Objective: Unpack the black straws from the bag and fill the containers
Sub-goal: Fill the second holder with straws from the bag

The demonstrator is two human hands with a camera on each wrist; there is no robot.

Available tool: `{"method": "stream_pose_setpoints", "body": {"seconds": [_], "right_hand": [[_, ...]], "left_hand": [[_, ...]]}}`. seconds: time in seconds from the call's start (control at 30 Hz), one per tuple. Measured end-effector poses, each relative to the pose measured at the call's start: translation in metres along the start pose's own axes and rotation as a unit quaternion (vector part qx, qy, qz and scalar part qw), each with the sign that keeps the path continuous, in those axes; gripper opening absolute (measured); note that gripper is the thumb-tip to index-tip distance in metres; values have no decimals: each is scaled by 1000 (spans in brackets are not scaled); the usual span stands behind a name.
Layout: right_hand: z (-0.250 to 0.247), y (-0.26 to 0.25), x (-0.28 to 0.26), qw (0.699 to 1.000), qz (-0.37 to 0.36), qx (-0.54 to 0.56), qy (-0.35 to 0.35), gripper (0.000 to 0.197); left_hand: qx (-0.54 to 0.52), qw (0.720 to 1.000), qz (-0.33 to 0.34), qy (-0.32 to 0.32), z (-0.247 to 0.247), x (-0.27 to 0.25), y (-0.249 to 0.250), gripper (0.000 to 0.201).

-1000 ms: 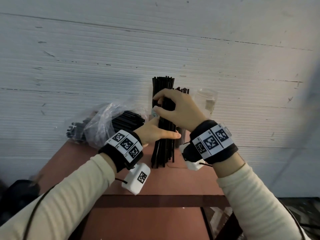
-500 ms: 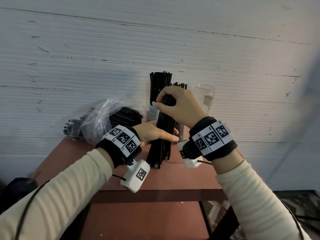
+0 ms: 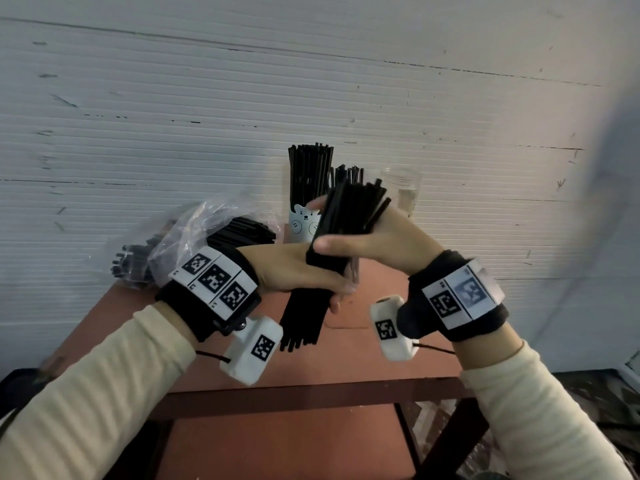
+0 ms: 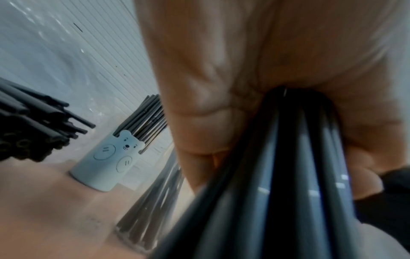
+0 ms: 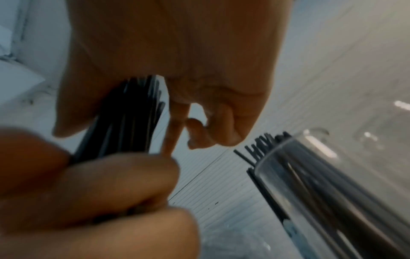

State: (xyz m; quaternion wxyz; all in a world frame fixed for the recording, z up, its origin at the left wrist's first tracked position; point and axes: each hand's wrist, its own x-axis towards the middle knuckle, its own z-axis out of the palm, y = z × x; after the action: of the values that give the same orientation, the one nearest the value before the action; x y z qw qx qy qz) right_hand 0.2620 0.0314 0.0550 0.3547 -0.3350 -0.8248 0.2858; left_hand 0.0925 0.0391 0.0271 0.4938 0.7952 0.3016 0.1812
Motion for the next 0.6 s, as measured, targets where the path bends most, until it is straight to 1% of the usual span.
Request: {"method": "stream_pose_setpoints", "body": {"seconds": [0.03,0.1,0.13,0.2,0.23,0.3,0.33,0.4,0.43,0.47,0.5,0.53,0.6], "right_hand": [[3,0,-3,1000,-1,-4,-25,36],[9,4,-5,999,-9,-35,-33,22],[10,5,-5,998,-13,-50,-20,15],[7,4,-2,998,-27,-58,12,12],[2,3,0,998,-39,-44,33,10],[-14,0,4,993,-57,5,102,8],[-23,-3,6,987,-61,31,147,10],[-44,-6,8,966,-62,72,240,14],[-53,-7,10,954,-57,84,283,15],[-61,-8,12,941,-49,93,321,16],[-69,-8,14,929,-42,101,352,17],[-75,-7,18,920,-37,111,375,19],[-85,-5,27,908,-24,127,398,19]], "left_hand": [[14,1000,4,-18,1,1,0,21],[50,998,22,-26,4,4,-2,17],[47,998,31,-14,5,7,-5,14],[-10,999,36,31,8,11,-10,11],[-37,997,37,62,8,14,-12,18],[-69,985,43,152,7,23,-15,49],[-69,973,60,212,6,27,-16,64],[-26,936,92,339,3,38,-20,80],[-2,919,96,382,2,43,-22,88],[14,909,94,406,0,49,-24,98],[28,905,86,415,-2,55,-25,110],[37,906,70,415,-4,62,-28,119],[36,919,26,392,-11,76,-30,132]]}}
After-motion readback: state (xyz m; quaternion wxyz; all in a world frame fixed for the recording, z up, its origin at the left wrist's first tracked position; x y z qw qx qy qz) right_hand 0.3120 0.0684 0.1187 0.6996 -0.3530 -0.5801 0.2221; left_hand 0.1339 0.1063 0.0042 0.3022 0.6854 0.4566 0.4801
